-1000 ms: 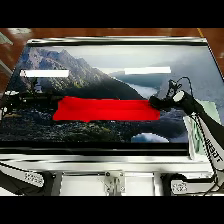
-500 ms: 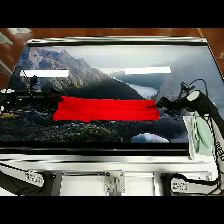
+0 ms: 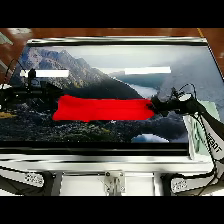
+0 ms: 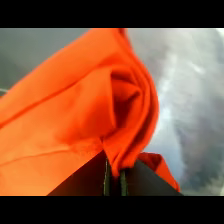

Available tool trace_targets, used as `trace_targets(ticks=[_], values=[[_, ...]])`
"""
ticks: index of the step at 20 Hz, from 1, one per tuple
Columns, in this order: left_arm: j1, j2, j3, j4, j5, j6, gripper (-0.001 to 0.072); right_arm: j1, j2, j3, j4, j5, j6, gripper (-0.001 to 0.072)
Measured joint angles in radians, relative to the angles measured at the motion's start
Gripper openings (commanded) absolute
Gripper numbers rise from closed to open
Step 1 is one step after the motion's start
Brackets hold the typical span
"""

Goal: Fold the shirts.

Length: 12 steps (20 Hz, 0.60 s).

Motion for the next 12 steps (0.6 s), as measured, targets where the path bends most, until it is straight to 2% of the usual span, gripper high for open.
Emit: trace_targets(ticks=[2, 3, 7, 12], values=[[-0.033, 0.004, 0.000, -0.006, 0.013, -0.001, 0.0081, 0.003, 0.041, 0.002, 0.035, 0.003, -0.031, 0.0061], [-0.058, 0.005, 0.000, -0.013, 0.025, -0.001, 0.0052, 0.005, 0.075, 0.002, 0.041, 0.009, -0.044, 0.0061], [-0.205, 0.008, -0.004, 0.011, 0.087, -0.003, 0.0051, 0.006, 0.264, 0.002, 0.053, 0.072, -0.058, 0.0061], [-0.472, 0.008, -0.031, 0.043, 0.258, -0.024, 0.0052, 0.007, 0.523, 0.002, 0.046, 0.192, 0.006, 0.0061]])
